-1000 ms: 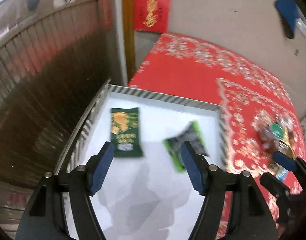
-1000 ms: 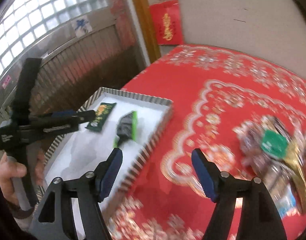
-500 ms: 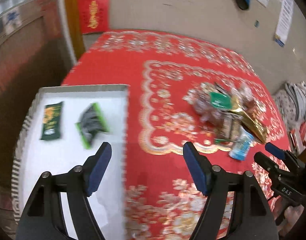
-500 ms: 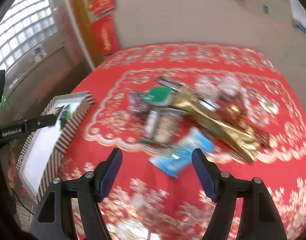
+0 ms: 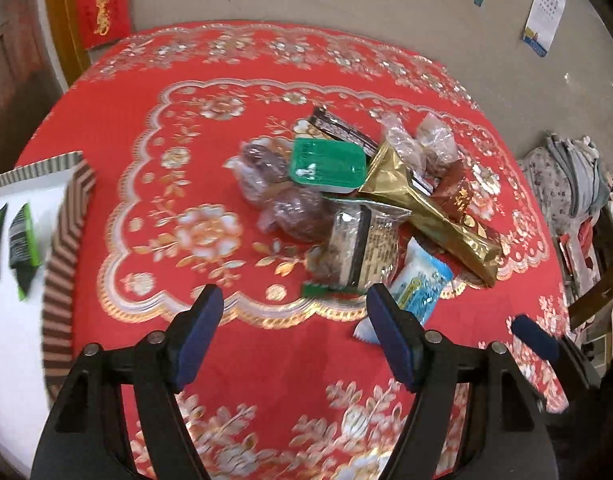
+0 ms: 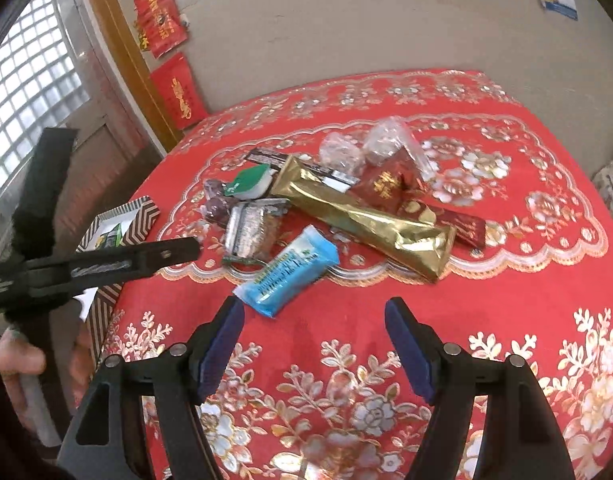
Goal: Organize snacks
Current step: 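Move both tools back toward the snack pile, then grasp the clear cookie packet with the left tool while the right tool grasps the blue sachima packet, then carry both packets to the white tray and open both tools to release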
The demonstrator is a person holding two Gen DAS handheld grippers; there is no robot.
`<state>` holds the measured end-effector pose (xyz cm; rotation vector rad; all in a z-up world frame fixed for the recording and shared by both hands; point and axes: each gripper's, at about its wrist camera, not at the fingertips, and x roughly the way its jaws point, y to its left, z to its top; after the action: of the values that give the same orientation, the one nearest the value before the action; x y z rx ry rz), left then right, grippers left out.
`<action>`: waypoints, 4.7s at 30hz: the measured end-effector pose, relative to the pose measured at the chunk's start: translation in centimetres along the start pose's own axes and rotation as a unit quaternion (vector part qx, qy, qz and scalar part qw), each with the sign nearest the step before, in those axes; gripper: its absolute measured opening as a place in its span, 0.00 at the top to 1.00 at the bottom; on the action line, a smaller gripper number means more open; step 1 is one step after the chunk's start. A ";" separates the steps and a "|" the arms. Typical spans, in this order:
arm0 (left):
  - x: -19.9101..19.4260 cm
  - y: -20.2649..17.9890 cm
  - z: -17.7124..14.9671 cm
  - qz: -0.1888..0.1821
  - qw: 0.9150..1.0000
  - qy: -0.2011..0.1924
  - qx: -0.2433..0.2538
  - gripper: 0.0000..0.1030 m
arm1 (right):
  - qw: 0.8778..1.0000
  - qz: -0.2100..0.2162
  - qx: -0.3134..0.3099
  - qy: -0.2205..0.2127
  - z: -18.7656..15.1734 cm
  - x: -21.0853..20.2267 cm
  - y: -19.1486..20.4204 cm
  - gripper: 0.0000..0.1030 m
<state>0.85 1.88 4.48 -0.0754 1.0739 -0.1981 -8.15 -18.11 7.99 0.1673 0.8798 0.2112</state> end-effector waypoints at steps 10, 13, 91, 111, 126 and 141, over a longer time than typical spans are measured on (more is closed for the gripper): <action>1.5 -1.4 1.2 -0.018 1.000 -0.010 0.001 0.28 | 1.000 0.006 0.011 0.006 -0.3 0.5 -0.6 0.27; 2.0 -1.6 1.5 -0.031 0.999 -0.007 -0.005 0.28 | 1.000 0.006 0.007 0.008 -0.3 0.6 -0.3 0.27; -2.2 5.8 -2.6 0.037 0.998 -0.047 -0.003 0.51 | 0.995 -0.068 -0.068 0.038 2.4 5.8 7.0 0.70; -7.7 11.8 -3.6 0.064 0.993 -0.090 -0.036 0.51 | 0.991 -0.027 -0.132 0.024 3.1 5.8 16.5 0.70; -10.2 18.9 -5.0 0.094 0.986 -0.104 -0.085 0.51 | 0.981 0.007 -0.193 0.026 2.8 7.0 24.6 0.70; -10.2 26.2 -7.2 0.136 0.979 -0.082 -0.129 0.51 | 0.967 0.050 -0.243 0.050 2.0 9.6 31.9 0.70</action>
<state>-6.87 29.86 5.75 -0.1731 0.9289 0.1929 -4.26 14.99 9.47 -0.2590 0.8963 0.5268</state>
